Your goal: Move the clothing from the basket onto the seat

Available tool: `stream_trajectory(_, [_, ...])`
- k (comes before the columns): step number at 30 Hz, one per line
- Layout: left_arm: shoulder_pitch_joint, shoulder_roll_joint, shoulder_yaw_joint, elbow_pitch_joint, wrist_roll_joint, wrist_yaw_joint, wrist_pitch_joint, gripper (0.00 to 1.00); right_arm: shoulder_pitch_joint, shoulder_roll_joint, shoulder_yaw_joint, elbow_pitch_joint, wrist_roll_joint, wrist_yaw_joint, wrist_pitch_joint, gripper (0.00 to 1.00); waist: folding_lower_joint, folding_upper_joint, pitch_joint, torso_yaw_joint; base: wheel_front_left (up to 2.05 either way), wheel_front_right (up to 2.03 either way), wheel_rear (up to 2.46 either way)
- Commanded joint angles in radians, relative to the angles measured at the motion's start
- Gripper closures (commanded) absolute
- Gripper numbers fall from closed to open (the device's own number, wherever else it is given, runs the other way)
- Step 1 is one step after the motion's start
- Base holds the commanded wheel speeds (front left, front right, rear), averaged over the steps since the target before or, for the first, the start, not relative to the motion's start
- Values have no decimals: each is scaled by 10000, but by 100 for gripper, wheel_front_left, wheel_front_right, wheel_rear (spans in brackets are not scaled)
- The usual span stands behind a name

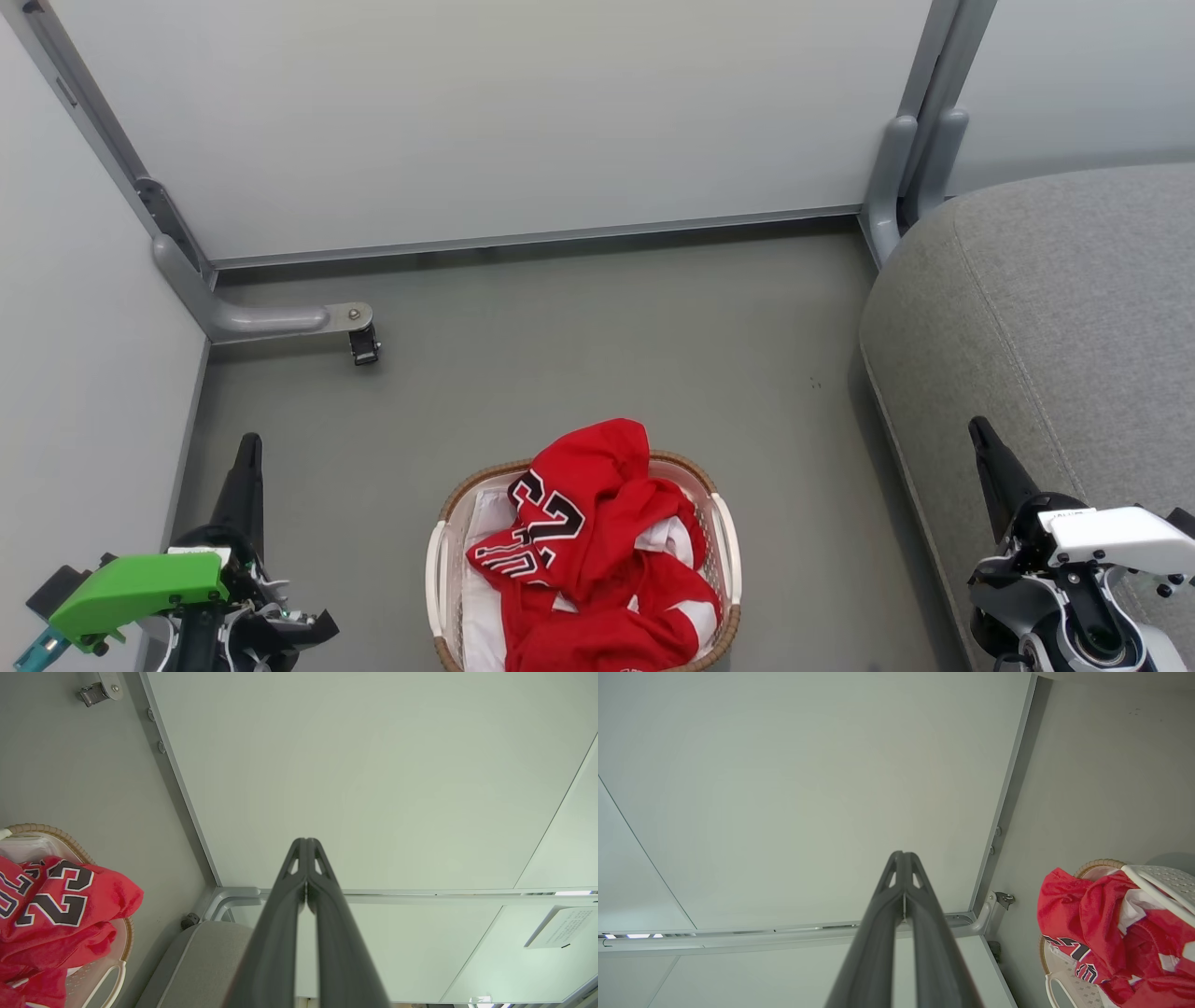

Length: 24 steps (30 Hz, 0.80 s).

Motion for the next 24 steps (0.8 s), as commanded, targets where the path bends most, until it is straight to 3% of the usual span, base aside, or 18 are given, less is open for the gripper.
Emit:
stream_trajectory(1, [-100, 7, 3, -14, -29, -52, 21, 100, 21, -60, -16, -37, 40, -4, 26, 100, 0, 0, 0, 0, 0, 0, 0])
stream_trajectory(9, [-100, 7, 3, -14, -29, -52, 21, 100, 21, -60, -16, -37, 40, -4, 25, 100, 0, 0, 0, 0, 0, 0, 0])
stream_trajectory(10, [11, -4, -4, 28, 3, 2, -4, 0, 7, 10, 4, 34, -4, 0, -4, 15, 0, 0, 0, 0, 0, 0, 0])
stream_trajectory(11, [43, -13, -6, 115, 2, 12, -10, 0, 26, 31, 4, 107, -2, -2, 0, 33, 0, 0, 0, 0, 0, 0, 0])
stream_trajectory(12, [118, -34, -22, 201, 3, 17, -17, 0, 68, 59, 17, 187, -7, -4, -9, 29, 0, 0, 0, 0, 0, 0, 0])
stream_trajectory(13, [198, -52, -23, 284, 2, 25, -12, 0, 131, 86, 19, 274, -4, -4, -2, 10, 0, 0, 0, 0, 0, 0, 0])
stream_trajectory(14, [282, -67, -40, 365, 3, 27, -18, 0, 197, 107, 34, 363, -7, -6, -9, 0, 0, 0, 0, 0, 0, 0, 0])
stream_trajectory(24, [424, -59, -565, 156, 142, 19, -504, 0, 321, 92, 300, 273, -293, -5, -497, 0, 0, 0, 8, 1, 0, 0, 0])
